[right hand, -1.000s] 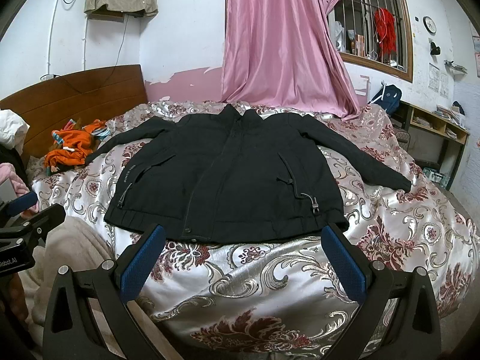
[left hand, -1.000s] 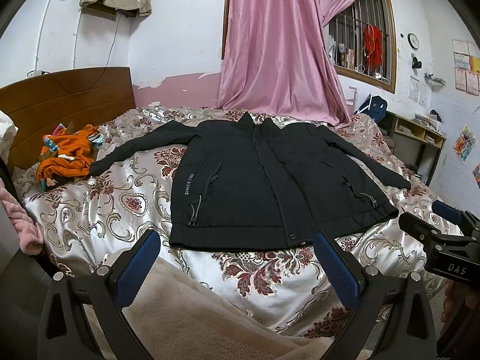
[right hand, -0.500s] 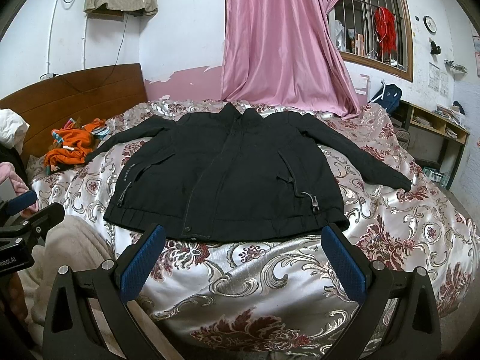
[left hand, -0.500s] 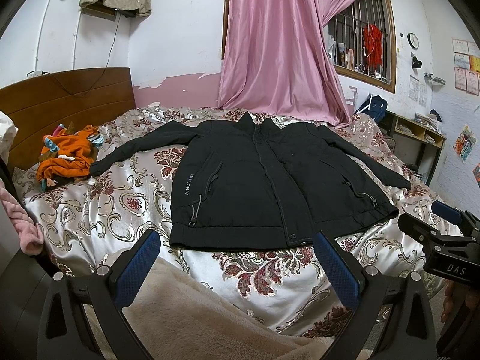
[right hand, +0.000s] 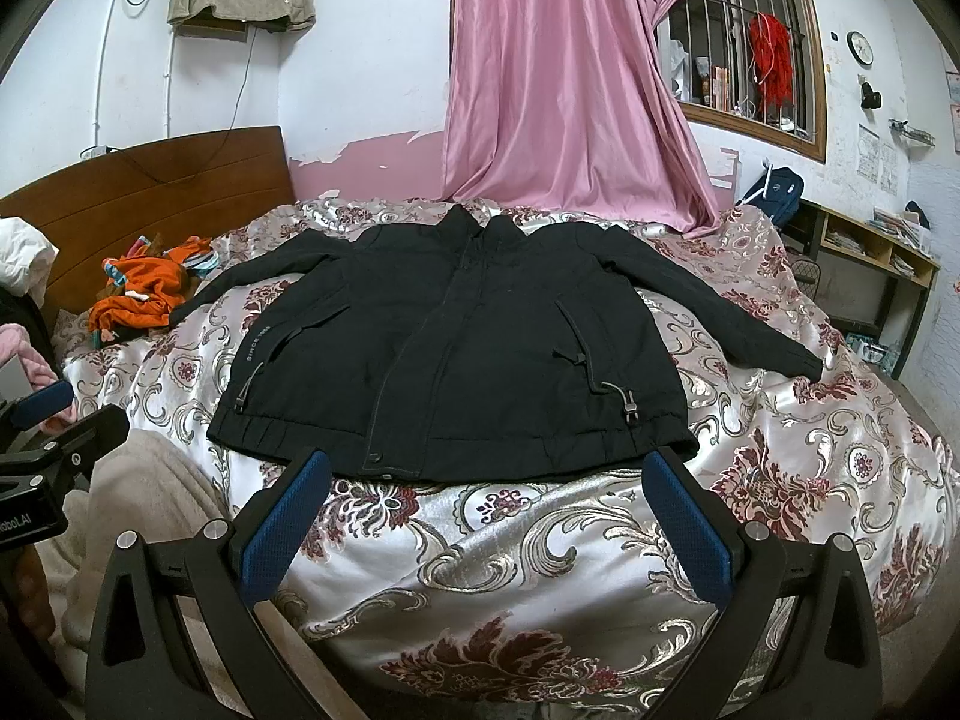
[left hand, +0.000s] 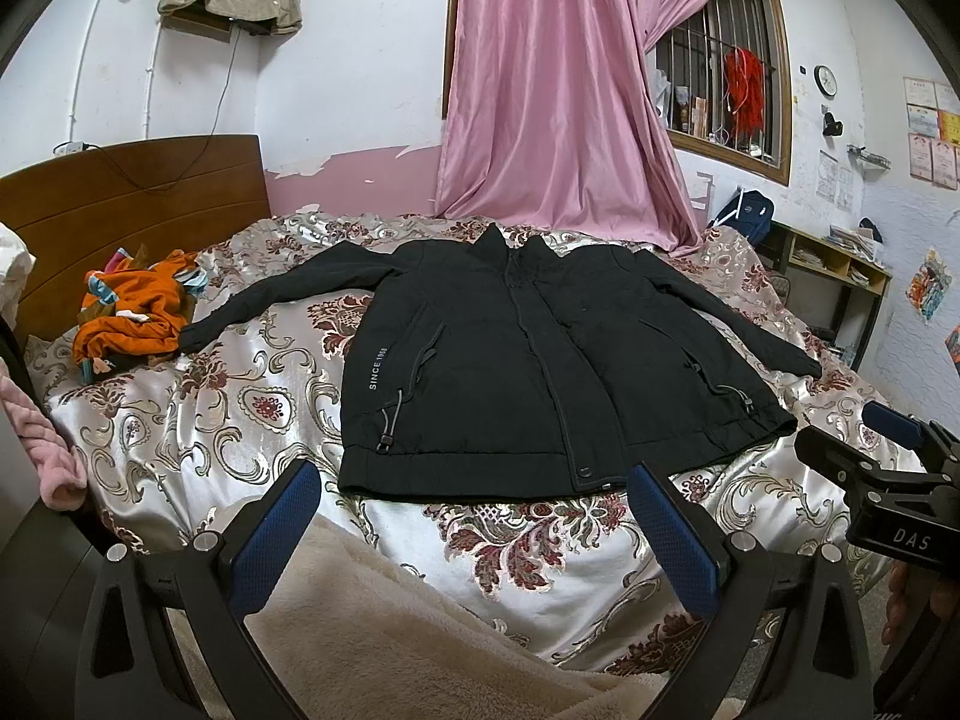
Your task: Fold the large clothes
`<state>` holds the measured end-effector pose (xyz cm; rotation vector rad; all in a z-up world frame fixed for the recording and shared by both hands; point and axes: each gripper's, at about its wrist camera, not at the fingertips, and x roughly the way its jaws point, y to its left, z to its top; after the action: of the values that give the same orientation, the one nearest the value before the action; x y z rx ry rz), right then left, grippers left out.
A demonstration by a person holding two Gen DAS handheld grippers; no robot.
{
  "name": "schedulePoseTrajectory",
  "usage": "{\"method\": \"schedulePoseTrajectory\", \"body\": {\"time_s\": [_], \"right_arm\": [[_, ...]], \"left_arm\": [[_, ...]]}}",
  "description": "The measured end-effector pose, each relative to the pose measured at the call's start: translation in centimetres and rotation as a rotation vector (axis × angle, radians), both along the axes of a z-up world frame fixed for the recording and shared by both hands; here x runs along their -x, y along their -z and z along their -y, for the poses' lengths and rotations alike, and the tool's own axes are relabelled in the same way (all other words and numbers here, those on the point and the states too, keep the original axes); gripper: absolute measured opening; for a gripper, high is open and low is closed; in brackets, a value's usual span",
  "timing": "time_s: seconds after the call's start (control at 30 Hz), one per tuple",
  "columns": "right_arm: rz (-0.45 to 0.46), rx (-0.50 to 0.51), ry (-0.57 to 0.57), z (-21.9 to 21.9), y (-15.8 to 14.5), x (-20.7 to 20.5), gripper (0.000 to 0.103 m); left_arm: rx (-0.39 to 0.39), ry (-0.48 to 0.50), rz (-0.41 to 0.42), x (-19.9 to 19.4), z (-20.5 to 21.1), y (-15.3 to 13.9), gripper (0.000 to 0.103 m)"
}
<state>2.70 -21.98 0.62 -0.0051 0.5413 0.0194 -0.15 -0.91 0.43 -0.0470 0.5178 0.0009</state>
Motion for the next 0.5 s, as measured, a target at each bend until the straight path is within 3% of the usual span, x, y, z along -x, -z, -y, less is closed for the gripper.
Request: {"method": "schedulePoseTrajectory", "body": {"time_s": [0.5], "right_arm": [[-0.016,-0.001,0.004,0.1,1.2,0.0,0.102]], "left_arm": [[0.002,-0.008,-0.029,-0.2,0.0,-0.1,0.103]]}}
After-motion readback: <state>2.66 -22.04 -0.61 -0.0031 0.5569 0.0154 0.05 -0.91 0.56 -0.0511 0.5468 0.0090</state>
